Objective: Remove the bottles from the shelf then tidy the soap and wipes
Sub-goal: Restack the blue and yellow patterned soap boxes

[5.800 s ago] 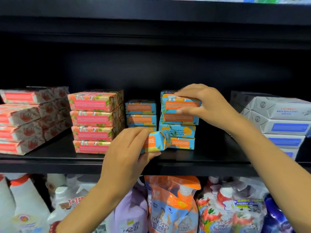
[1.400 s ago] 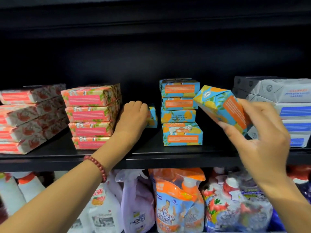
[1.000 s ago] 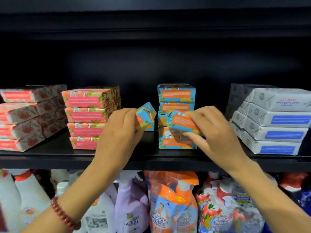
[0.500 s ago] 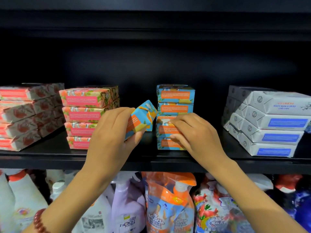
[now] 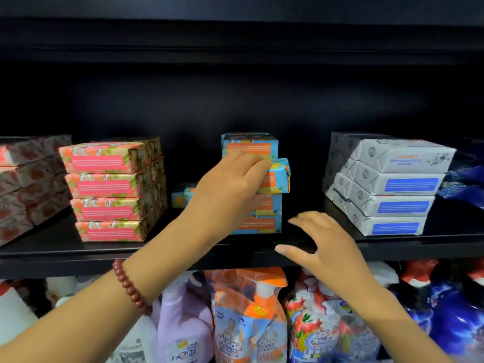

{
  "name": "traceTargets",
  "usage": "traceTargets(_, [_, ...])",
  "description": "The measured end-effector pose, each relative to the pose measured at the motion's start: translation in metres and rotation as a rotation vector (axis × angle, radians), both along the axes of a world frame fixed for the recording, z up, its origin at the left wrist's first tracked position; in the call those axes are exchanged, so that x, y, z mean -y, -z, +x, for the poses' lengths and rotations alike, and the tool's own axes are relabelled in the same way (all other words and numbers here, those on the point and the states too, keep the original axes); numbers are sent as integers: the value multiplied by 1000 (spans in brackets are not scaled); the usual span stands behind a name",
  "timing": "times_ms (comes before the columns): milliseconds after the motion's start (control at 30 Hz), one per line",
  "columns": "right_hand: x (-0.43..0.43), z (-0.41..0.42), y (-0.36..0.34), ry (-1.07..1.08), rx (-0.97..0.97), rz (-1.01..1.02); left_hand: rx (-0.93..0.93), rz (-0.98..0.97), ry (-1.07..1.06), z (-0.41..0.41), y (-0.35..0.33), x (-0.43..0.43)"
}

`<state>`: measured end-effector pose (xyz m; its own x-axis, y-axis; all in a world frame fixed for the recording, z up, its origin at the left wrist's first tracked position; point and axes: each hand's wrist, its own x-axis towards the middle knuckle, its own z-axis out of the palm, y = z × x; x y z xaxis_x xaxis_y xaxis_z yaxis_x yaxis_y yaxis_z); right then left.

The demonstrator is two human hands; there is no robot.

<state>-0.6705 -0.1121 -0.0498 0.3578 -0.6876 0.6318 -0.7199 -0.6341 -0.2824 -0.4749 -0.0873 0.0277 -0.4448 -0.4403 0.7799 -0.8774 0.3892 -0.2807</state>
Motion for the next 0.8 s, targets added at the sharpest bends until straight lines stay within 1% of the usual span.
traceTargets(100, [1, -2, 8, 17, -24, -41, -25, 40, 27, -4, 0, 5])
traceTargets(233, [1, -1, 11, 28, -6, -81, -97, 95, 32, -5, 1, 2])
traceTargets(400, [-1, 0, 11, 36, -1, -126, -262, 103, 12, 5, 3, -5])
traceTargets(600, [-3, 1, 12, 43, 9, -150, -300, 102, -35, 2, 6, 3])
traceTargets(800, [-2, 0, 12, 49, 3, -158, -380, 163, 6, 5, 6, 5])
